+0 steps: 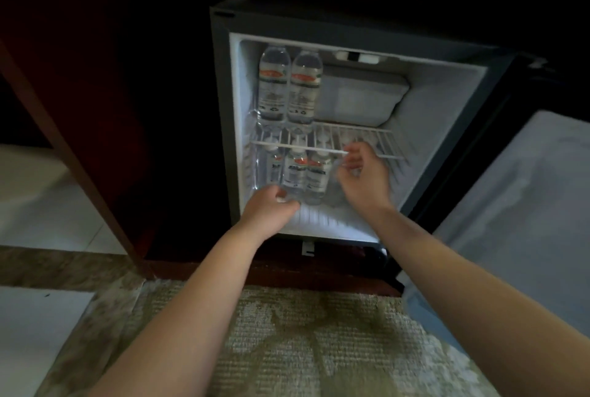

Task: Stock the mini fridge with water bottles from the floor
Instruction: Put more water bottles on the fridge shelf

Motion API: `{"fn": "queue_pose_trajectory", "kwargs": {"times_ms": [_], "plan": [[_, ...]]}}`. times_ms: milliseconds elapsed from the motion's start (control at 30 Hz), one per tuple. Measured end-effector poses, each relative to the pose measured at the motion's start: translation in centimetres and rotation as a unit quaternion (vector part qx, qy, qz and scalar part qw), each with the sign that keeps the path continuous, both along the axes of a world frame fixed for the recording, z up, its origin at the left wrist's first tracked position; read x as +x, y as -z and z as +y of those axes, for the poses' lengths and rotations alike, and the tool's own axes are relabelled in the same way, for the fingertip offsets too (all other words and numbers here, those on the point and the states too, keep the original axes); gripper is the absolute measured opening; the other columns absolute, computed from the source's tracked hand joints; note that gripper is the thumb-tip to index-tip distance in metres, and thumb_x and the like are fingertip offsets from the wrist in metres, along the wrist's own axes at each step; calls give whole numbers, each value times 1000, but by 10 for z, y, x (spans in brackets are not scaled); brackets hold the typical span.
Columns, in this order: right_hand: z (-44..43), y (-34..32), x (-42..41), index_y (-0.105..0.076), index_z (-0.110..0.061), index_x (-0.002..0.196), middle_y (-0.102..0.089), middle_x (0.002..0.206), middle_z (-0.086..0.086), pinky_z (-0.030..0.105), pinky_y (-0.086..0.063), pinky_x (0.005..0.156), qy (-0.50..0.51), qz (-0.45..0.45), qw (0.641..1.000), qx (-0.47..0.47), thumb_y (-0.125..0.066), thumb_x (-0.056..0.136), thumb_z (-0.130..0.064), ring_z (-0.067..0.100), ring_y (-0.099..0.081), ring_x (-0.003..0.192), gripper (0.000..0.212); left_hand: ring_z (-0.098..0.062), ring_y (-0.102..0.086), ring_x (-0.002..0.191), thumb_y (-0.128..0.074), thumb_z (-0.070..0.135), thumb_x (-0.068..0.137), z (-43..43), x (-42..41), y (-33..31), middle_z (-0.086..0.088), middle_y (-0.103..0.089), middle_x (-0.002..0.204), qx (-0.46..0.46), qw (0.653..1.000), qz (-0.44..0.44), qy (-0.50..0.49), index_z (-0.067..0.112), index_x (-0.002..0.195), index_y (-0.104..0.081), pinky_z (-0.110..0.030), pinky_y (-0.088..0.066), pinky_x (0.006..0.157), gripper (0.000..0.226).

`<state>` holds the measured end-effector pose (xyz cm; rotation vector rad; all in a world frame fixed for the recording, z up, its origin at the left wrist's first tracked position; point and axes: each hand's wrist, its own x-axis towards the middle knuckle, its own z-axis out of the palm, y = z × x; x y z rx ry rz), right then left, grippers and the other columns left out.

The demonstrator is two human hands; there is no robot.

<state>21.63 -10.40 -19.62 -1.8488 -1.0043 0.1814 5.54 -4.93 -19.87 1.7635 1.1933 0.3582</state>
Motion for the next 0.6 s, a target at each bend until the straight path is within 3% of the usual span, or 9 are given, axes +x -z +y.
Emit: {"fn": "queue_pose_trajectory", "kwargs": {"times_ms": [100,200,400,600], "plan": [[-57,-12,-5,-62,-20,88,-63,81,2,16,-45,62,-14,30,999,-34,-62,86,-9,14,-59,74,11,-18,-49,101,-56,31,91,-39,6,-15,-4,-52,123,-12,999,19,31,12,124,-51,-27,-38,81,39],[-116,-28,-12,-60,-24,76,-68,77,11,22,-51,63,-7,61,997,-49,-60,86,-7,16,-62,64,20,-18,-52,95,-58,31,89,-81,13,-29,-4,-56,109,3,996,33,81,14,108,-55,-28,-41,77,25],[-222,-57,-13,-62,-22,77,-67,77,7,29,-52,63,79,177,980,36,-60,88,-11,15,-61,62,16,-20,-55,96,-57,29,90,-166,29,-69,-5,-60,106,36,985,38,166,13,104,-60,-33,-44,81,21],[-320,-69,-1,-61,-21,78,-65,73,4,15,-44,49,153,221,958,95,-56,89,-11,14,-60,56,16,-23,-57,105,-57,29,92,-253,56,-88,-6,-61,112,64,964,54,251,11,110,-61,-38,-47,91,27]]}}
